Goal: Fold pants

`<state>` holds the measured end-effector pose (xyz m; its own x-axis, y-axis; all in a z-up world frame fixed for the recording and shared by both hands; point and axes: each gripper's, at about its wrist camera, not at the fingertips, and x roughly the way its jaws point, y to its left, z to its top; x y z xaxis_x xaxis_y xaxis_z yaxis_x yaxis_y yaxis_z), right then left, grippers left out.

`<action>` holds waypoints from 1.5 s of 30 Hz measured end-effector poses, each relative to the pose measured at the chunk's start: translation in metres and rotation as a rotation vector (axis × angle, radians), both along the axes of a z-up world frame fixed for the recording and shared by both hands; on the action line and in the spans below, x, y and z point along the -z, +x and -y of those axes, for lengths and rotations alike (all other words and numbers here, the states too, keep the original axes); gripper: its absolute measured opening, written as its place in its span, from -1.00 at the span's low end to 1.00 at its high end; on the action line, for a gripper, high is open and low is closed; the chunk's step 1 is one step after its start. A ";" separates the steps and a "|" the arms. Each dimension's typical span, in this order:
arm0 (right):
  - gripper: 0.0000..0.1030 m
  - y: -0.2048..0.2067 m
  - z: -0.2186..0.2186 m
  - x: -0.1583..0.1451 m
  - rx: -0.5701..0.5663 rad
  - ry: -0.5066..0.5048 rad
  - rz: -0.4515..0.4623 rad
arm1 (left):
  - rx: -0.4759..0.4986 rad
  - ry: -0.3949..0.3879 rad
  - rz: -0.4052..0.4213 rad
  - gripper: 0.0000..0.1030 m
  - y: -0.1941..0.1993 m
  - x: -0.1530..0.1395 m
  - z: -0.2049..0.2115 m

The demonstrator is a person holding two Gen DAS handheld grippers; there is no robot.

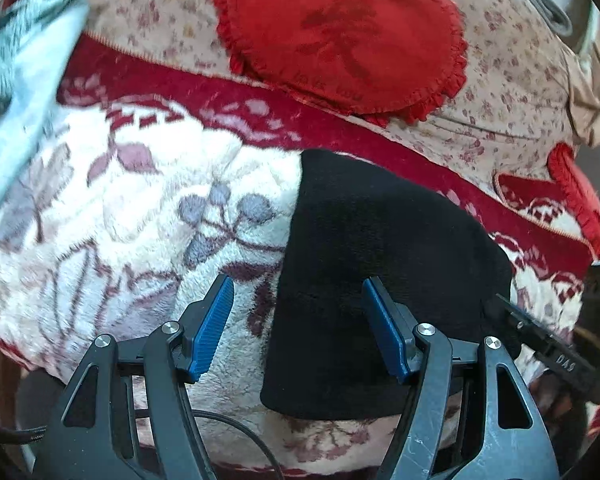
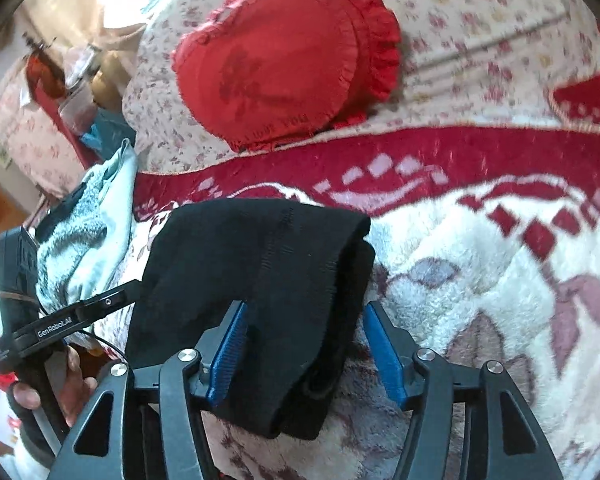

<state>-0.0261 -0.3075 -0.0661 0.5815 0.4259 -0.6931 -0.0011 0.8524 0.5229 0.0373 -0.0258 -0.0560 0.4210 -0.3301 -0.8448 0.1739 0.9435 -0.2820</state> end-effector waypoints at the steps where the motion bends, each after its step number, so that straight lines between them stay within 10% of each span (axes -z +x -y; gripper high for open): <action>1: 0.18 0.003 -0.001 0.004 -0.003 0.020 -0.005 | -0.001 -0.006 -0.011 0.30 0.002 0.002 0.000; 16: 0.52 0.016 -0.011 0.015 -0.033 0.049 0.031 | 0.032 -0.117 -0.044 0.54 0.016 0.023 0.016; 22: -0.10 0.012 -0.011 -0.008 -0.030 -0.004 0.084 | 0.090 -0.076 0.001 0.10 0.010 0.006 0.031; 31: -0.14 0.046 -0.006 -0.044 -0.010 -0.087 0.166 | 0.117 -0.044 0.098 0.05 0.040 -0.029 0.053; 45: -0.04 0.083 0.023 -0.005 0.031 -0.052 0.038 | 0.082 -0.016 0.015 0.30 0.078 0.014 0.057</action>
